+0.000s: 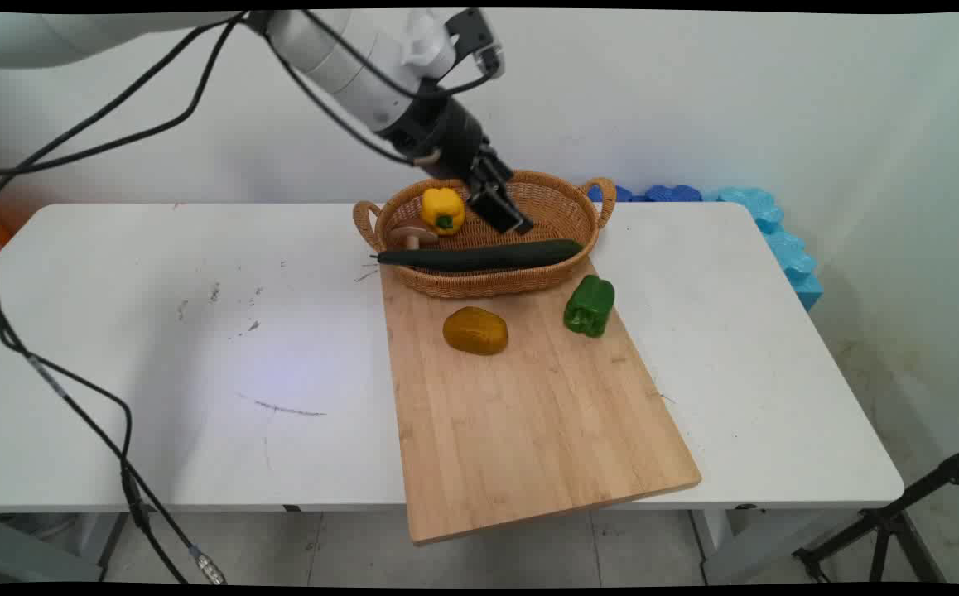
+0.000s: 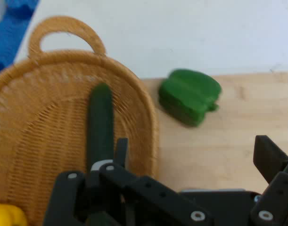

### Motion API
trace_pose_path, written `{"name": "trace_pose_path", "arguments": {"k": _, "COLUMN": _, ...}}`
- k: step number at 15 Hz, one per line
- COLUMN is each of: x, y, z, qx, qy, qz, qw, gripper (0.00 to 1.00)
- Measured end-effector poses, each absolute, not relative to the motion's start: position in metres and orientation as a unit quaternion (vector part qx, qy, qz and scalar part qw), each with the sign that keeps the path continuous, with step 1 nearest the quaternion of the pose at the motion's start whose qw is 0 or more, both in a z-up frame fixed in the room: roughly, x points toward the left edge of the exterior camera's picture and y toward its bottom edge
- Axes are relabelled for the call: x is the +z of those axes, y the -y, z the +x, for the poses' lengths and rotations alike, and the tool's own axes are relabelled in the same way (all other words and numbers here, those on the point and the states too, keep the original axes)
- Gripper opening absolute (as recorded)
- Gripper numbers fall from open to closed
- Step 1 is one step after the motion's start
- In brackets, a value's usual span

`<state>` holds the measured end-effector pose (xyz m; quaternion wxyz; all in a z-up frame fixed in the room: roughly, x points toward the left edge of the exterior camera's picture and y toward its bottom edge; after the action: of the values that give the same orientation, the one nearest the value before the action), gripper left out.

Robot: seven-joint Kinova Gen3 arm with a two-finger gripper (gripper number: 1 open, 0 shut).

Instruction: Pick up the potato from the cutting board

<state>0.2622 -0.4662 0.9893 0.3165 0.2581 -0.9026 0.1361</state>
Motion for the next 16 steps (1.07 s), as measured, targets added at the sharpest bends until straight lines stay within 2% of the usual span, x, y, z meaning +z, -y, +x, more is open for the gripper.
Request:
{"name": "trace_pose_path", "arguments": {"k": 7, "x": 0.948, "y": 0.434, "z": 0.271, "qx": 0.112, "qy": 0.915, "qz": 0.258, "qw": 0.290, "gripper": 1.00}}
{"name": "trace_pose_path", "arguments": {"k": 16, "x": 0.881, "y": 0.440, "z": 0.256, "qx": 0.118, "qy": 0.940, "qz": 0.205, "qw": 0.245, "gripper": 1.00}}
